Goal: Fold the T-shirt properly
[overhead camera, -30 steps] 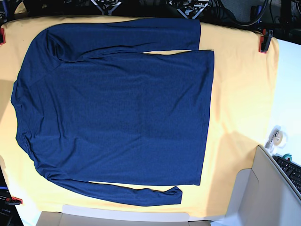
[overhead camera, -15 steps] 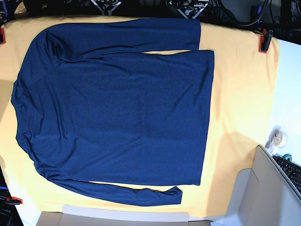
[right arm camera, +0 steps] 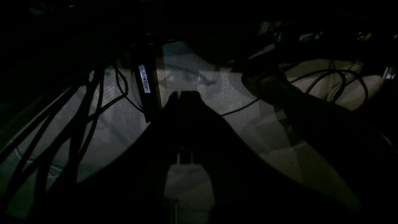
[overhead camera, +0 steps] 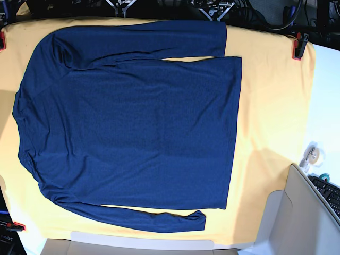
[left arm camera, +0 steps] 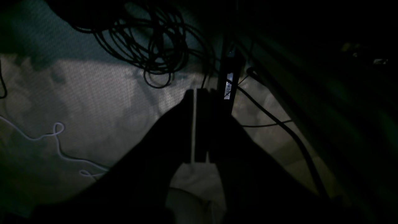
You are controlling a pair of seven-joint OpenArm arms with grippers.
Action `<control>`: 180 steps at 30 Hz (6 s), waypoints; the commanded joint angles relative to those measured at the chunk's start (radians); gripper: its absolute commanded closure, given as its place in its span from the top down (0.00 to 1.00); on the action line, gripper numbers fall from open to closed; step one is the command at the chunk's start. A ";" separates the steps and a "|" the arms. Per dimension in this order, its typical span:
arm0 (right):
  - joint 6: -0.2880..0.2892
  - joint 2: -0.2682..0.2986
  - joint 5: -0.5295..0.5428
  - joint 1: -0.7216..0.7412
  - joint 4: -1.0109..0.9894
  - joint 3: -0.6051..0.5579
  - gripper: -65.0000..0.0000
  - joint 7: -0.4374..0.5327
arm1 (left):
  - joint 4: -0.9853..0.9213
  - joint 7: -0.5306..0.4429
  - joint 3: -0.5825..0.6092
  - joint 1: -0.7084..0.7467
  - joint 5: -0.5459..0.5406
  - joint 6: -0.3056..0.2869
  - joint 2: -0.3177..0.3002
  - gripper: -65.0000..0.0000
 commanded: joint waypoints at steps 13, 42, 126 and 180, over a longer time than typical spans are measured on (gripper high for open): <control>-0.006 0.045 -0.001 -0.385 0.635 -0.004 0.00 -0.131 | 0.581 0.050 0.002 0.347 0.002 0.004 0.000 0.00; 0.001 0.187 0.008 -0.958 1.589 -0.059 0.00 -0.145 | 1.791 0.272 0.131 0.988 -0.309 0.004 -0.259 0.00; 0.404 0.063 1.234 -0.497 1.471 0.821 0.51 -0.940 | 1.872 0.524 0.184 0.635 -0.650 0.002 -0.416 0.25; 0.404 0.068 1.234 -0.502 1.472 0.771 0.01 -0.940 | 1.595 0.955 0.022 0.556 -1.069 -0.285 -0.370 0.46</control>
